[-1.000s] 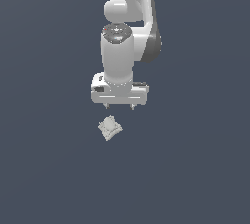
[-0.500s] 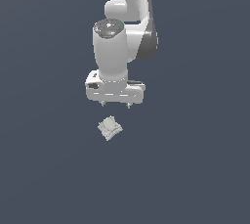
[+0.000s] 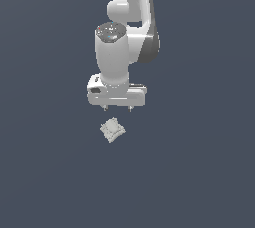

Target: Pick up the object and move it to a goal position.

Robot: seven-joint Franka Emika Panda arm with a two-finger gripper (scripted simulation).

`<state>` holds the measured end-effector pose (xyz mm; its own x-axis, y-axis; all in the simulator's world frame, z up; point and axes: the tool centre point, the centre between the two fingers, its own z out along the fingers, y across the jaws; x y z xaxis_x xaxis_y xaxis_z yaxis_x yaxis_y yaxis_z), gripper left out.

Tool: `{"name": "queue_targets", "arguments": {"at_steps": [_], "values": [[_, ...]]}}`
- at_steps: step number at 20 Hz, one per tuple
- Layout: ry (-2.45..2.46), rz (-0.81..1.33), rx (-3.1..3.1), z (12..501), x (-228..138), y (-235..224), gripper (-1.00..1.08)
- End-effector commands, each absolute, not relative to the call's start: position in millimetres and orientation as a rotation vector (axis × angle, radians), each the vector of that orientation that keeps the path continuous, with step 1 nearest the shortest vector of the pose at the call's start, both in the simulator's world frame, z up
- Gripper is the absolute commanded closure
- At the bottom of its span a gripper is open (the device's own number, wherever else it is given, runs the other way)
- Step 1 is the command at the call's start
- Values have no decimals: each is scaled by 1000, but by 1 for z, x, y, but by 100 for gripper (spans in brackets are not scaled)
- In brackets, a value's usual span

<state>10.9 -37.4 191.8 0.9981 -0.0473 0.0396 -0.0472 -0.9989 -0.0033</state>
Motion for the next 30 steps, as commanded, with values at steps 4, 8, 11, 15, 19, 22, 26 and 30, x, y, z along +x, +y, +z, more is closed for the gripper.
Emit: {"name": "queue_targets", "arguments": {"at_steps": [4,8,11,15,19,22,26,30], "values": [[-49,-54,-3144,181,13,-42,-92],[-180,-45,-3143,169,15,-46,-92],[-299,-37,-3136,158,17,-51,-92],[-461,-27,-3118,143,19,-56,-92],[-621,-17,-3090,128,20,-61,-92],[-734,-11,-3063,118,21,-65,-92],[-854,-6,-3029,106,22,-69,-92],[-940,-2,-3001,98,22,-71,-92]]}}
